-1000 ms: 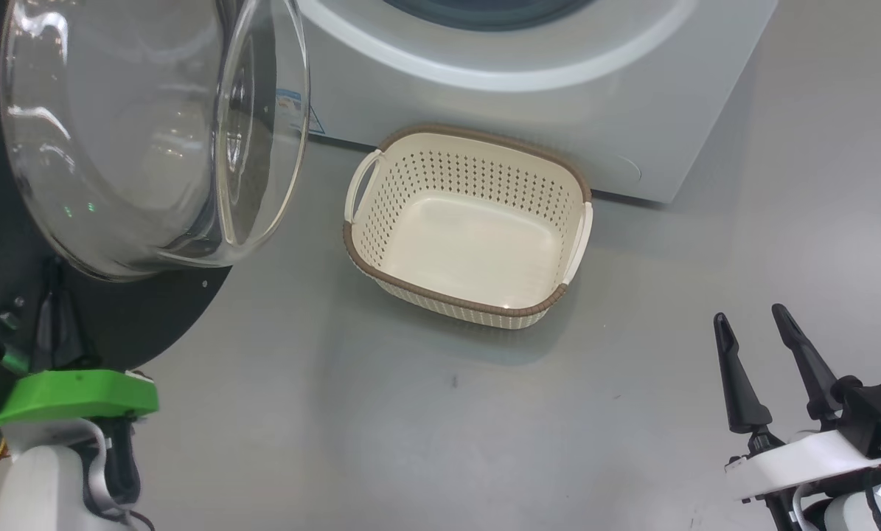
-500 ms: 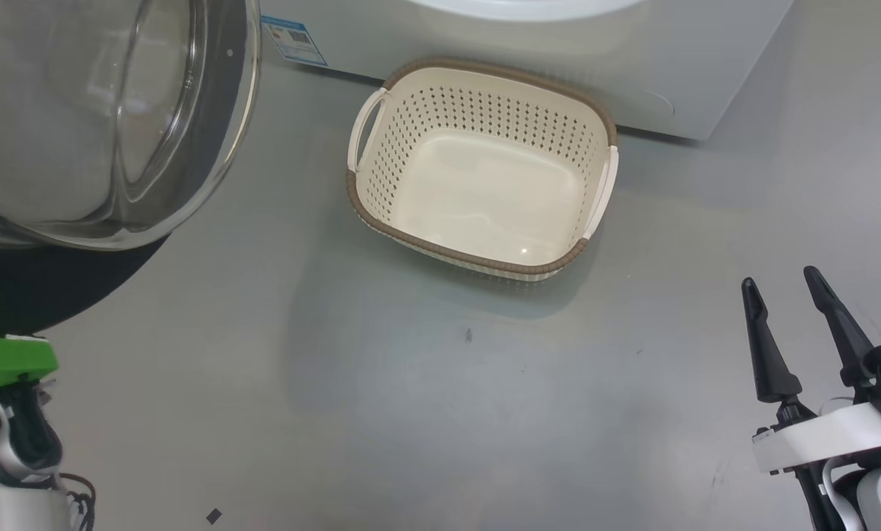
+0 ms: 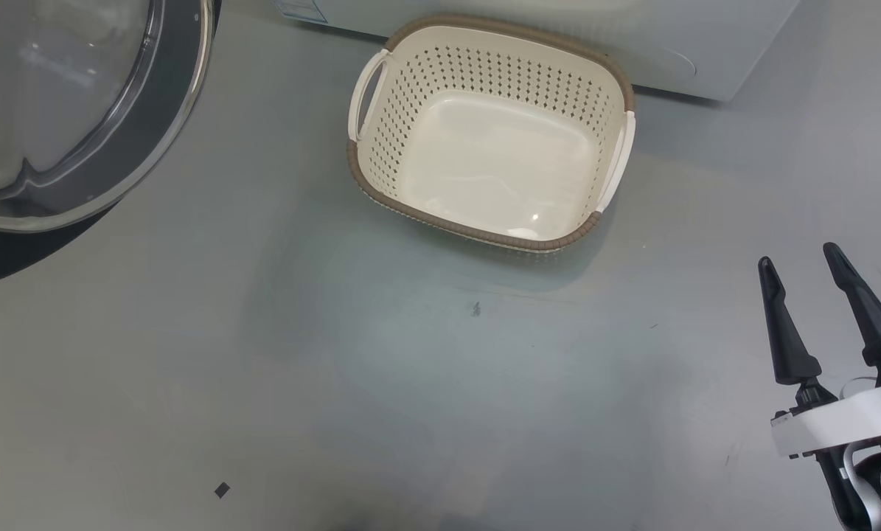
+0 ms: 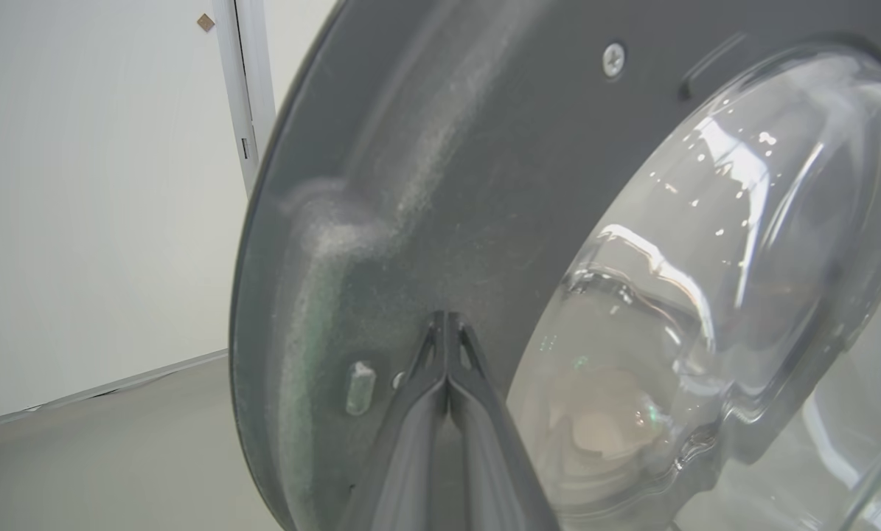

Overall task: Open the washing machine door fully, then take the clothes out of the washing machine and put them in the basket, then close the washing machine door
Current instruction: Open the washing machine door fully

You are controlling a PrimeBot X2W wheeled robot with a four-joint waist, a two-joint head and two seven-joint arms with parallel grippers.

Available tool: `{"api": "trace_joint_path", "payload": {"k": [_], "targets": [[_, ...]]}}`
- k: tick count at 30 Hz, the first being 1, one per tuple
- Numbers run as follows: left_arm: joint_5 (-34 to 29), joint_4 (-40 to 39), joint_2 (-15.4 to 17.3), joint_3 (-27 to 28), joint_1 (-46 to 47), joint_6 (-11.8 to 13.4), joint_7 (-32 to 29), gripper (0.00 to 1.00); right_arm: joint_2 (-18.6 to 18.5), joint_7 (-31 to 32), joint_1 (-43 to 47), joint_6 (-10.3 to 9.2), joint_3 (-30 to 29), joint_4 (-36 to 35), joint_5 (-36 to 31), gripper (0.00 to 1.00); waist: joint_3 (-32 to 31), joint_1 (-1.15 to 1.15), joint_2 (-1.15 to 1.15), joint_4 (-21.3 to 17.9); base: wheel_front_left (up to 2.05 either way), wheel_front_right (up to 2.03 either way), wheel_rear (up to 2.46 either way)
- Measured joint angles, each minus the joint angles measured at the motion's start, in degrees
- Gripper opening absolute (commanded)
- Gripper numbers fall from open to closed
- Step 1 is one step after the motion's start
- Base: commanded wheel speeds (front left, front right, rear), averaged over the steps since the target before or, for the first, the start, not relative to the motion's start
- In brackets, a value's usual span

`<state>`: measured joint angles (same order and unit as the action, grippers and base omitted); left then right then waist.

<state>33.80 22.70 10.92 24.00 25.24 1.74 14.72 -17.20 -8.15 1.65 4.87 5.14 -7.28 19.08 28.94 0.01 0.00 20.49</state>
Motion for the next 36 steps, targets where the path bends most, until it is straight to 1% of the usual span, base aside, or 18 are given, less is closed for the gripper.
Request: {"api": "trace_joint_path", "payload": {"k": [5, 16, 17, 23, 27, 29, 36], "targets": [[0.0, 2.9, 1.3, 0.3, 1.8, -0.5, 0.0, 0.0, -0.2, 0.4, 0.0, 0.0, -0.1, -0.5, 0.0, 1.0, 0.7, 0.0, 0.0, 0.1, 0.0, 0.0, 0.0], [-0.7, 7.0, 2.1, 0.4, 4.2, -1.6, 0.0, 0.0, -0.3, 0.8, -0.2, 0.0, 0.0, -1.0, 0.0, 1.0, 0.8, 0.0, 0.0, 0.1, 0.0, 0.0, 0.0], [-0.9, 7.3, 2.0, 0.4, 4.4, -2.0, 0.0, 0.0, -0.3, 0.7, -0.4, 0.0, 0.2, -0.8, 0.0, 1.0, 0.6, 0.0, 0.0, 0.1, 0.0, 0.0, 0.0], [-2.5, 8.1, 1.2, 0.0, 4.7, -3.7, 0.0, 0.0, 1.2, -0.8, -1.3, 0.01, 0.8, 0.8, 0.1, 1.0, -1.4, 0.0, 0.0, -0.2, 0.0, 0.0, 0.0], [-4.3, 8.0, -0.1, -1.8, 4.7, -5.1, 0.0, 0.0, 2.4, -2.1, -1.4, 0.02, 0.9, 2.5, 0.8, 1.0, -3.2, -0.01, 0.0, -0.5, 0.0, 0.0, 0.0], [-4.9, 7.7, -1.0, -2.5, 4.7, -5.3, 0.0, 0.0, 3.3, -2.7, -1.4, 0.02, 1.0, 3.5, 1.9, 1.0, -4.4, 0.0, 0.0, -0.7, 0.0, 0.0, 0.0], [-8.6, 5.8, -2.1, -6.9, 3.8, -6.9, 0.0, 0.0, 5.1, -4.0, -1.6, 0.11, 1.6, 6.6, 2.6, 1.0, -8.9, 0.0, 0.0, -1.5, 0.0, 0.0, 0.0]]}}
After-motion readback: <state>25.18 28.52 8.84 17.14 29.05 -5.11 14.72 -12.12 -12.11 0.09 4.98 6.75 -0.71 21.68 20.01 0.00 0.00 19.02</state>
